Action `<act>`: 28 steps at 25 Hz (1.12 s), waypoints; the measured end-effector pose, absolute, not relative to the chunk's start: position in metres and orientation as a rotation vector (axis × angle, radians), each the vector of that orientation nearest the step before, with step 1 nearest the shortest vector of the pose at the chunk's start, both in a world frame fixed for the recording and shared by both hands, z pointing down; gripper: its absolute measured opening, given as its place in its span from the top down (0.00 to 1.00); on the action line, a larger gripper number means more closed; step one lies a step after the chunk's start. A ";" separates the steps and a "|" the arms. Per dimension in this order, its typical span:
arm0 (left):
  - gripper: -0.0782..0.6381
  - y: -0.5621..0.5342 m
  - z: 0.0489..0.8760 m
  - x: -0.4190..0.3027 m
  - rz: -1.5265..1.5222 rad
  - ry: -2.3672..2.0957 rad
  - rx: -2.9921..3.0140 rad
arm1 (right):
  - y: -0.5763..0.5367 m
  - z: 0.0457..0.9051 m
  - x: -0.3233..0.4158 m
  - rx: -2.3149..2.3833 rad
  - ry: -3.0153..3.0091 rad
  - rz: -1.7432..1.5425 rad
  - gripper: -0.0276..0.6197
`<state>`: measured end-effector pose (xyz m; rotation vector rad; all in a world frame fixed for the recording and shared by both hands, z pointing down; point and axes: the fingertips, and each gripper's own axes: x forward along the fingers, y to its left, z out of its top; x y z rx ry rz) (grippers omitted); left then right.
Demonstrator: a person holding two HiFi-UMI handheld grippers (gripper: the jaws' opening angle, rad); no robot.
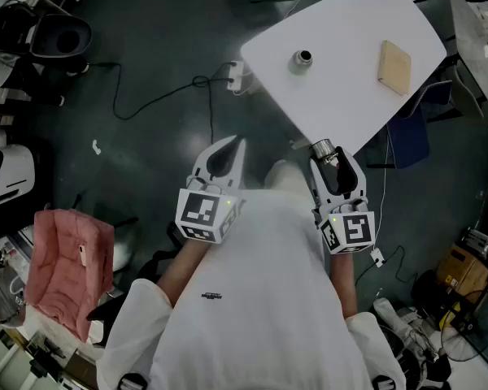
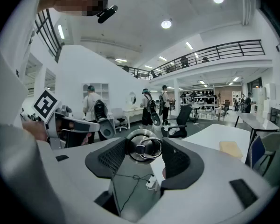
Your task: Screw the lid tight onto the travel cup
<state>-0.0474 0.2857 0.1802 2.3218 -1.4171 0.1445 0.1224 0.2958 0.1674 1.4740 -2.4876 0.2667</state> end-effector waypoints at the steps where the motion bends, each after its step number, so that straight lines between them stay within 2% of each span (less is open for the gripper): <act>1: 0.88 0.286 0.179 -0.045 0.143 -1.434 2.318 | 0.293 0.167 0.124 1.460 -2.504 0.256 0.59; 8: 0.89 0.298 0.172 -0.012 0.132 -1.571 2.239 | 0.276 0.164 0.154 1.291 -2.609 0.179 0.59; 15: 0.89 0.302 0.180 0.106 0.207 -1.735 2.082 | 0.253 0.174 0.249 1.024 -2.714 0.197 0.59; 21: 0.89 0.319 0.177 0.177 0.218 -1.790 1.986 | 0.254 0.179 0.313 0.899 -2.735 0.247 0.59; 28: 0.88 0.343 0.187 0.223 0.304 -1.807 1.956 | 0.268 0.186 0.359 0.875 -2.772 0.284 0.59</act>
